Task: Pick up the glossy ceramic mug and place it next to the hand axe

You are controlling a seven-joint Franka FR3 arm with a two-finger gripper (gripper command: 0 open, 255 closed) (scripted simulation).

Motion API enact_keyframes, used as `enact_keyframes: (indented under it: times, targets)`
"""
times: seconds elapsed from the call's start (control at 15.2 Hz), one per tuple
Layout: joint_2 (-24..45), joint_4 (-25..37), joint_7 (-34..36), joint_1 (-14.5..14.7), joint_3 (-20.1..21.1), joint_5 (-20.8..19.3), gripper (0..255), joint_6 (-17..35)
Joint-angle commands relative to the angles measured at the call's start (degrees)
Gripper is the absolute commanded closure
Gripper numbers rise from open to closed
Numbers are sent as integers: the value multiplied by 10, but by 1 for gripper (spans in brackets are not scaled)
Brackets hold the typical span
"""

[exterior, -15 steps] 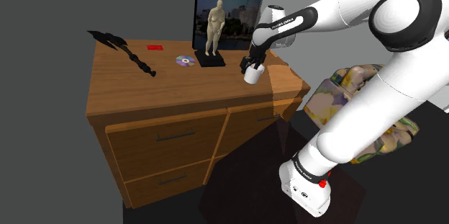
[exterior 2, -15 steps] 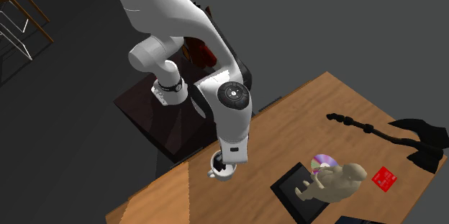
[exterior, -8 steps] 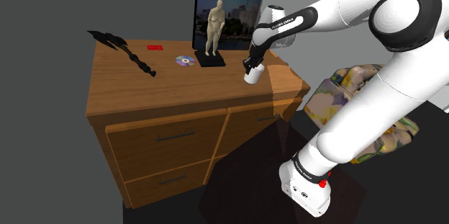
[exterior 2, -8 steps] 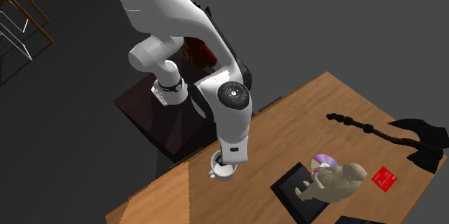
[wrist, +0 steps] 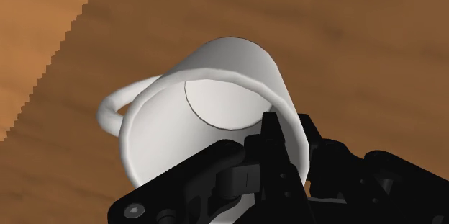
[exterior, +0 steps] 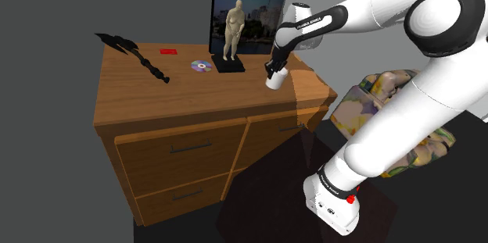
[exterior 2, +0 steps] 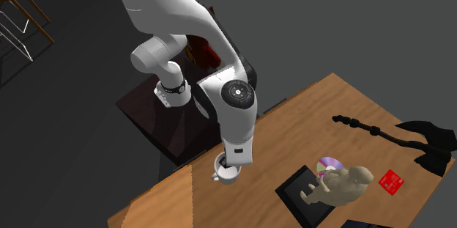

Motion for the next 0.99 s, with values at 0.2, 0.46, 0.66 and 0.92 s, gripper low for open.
enact_keyframes:
  times: [0.2, 0.46, 0.66, 0.92]
  targets:
    - [-23, 17, 3, 0, 2, -6, 255, -40]
    - [-40, 32, 5, 1, 3, -9, 255, -71]
    - [-50, 45, 6, 1, 4, -10, 255, -95]
    - [-63, 65, 6, 1, 6, -12, 255, -126]
